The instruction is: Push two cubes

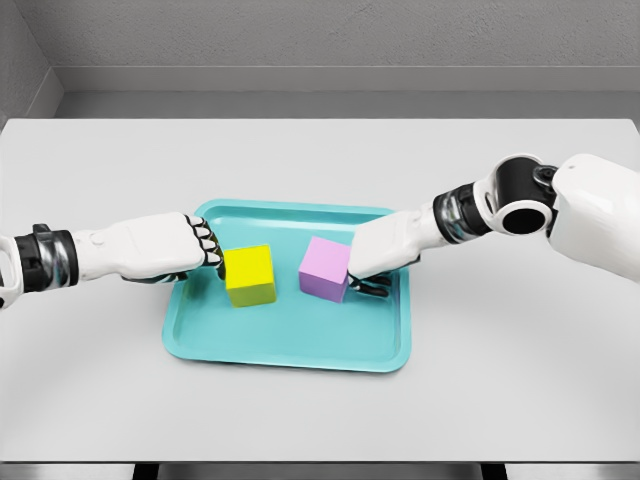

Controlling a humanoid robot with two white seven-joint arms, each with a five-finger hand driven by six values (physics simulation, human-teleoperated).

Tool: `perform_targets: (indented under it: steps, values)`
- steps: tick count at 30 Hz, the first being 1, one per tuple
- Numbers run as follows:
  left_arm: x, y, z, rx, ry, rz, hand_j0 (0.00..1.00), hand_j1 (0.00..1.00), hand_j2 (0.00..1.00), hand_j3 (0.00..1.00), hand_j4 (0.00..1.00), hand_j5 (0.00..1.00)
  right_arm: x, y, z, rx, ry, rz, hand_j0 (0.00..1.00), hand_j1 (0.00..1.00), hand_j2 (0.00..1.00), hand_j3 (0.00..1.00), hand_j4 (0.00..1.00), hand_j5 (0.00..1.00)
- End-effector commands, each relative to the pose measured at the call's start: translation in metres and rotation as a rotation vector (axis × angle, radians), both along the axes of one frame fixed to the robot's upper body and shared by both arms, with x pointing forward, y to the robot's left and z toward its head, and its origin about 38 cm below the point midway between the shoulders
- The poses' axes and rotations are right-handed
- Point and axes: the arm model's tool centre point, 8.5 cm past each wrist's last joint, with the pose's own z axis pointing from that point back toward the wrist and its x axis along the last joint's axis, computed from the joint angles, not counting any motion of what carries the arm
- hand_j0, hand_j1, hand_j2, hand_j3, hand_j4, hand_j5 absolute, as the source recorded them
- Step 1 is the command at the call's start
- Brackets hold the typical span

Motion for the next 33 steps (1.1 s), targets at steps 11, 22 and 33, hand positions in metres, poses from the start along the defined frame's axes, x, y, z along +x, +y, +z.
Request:
perform_targets:
  steps: [11, 22, 33]
  values:
    - [0.003, -0.009, -0.004, 0.039, -0.036, -0.016, 0.71, 0.71, 0.71, 0.71, 0.71, 0.71, 0.014, -0.004, -0.002, -0.005, 0.002, -0.046, 0.11, 0.11, 0.11, 0.11, 0.11, 0.11]
    - [0.006, -0.014, 0.001, 0.030, -0.052, -0.021, 0.71, 0.71, 0.71, 0.71, 0.71, 0.71, 0.013, 0.007, -0.002, 0.002, 0.004, -0.028, 0.11, 0.11, 0.11, 0.11, 0.11, 0.11]
    - [0.010, -0.017, 0.004, 0.052, -0.084, -0.021, 0.71, 0.71, 0.71, 0.71, 0.71, 0.71, 0.017, 0.007, -0.002, 0.002, 0.002, -0.039, 0.11, 0.11, 0.11, 0.11, 0.11, 0.11]
